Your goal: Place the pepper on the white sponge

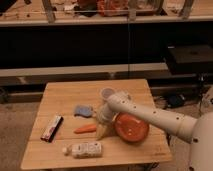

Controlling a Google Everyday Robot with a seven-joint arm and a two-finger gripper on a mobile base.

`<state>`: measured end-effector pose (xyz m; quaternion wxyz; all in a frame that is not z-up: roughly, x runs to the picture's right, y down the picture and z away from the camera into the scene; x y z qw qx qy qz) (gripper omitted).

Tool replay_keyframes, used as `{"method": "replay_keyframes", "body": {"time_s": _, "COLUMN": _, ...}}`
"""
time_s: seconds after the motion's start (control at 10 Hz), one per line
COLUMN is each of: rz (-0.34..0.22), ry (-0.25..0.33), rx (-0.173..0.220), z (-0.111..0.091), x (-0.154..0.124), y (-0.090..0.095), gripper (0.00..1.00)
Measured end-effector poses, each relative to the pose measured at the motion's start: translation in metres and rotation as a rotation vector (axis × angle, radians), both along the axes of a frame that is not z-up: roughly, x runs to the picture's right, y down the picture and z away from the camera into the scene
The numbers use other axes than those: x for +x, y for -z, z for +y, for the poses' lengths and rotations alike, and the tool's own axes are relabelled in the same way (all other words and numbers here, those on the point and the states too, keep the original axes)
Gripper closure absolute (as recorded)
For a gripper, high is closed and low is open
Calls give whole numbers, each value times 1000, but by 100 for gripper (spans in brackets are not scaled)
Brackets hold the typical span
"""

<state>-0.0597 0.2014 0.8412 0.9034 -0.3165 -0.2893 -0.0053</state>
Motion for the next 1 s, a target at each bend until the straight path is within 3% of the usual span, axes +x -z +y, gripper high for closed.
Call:
{"method": "replay_keyframes", "body": {"time_s": 0.8, "rz": -8, "ry": 0, "rx": -29, "z": 5, "x": -4, "y": -5, "gripper": 20}}
{"method": "replay_keyframes", "body": {"time_s": 1.0, "rz": -10, "ry": 0, "rx": -28, "z": 5, "x": -5, "y": -6, "gripper": 29}}
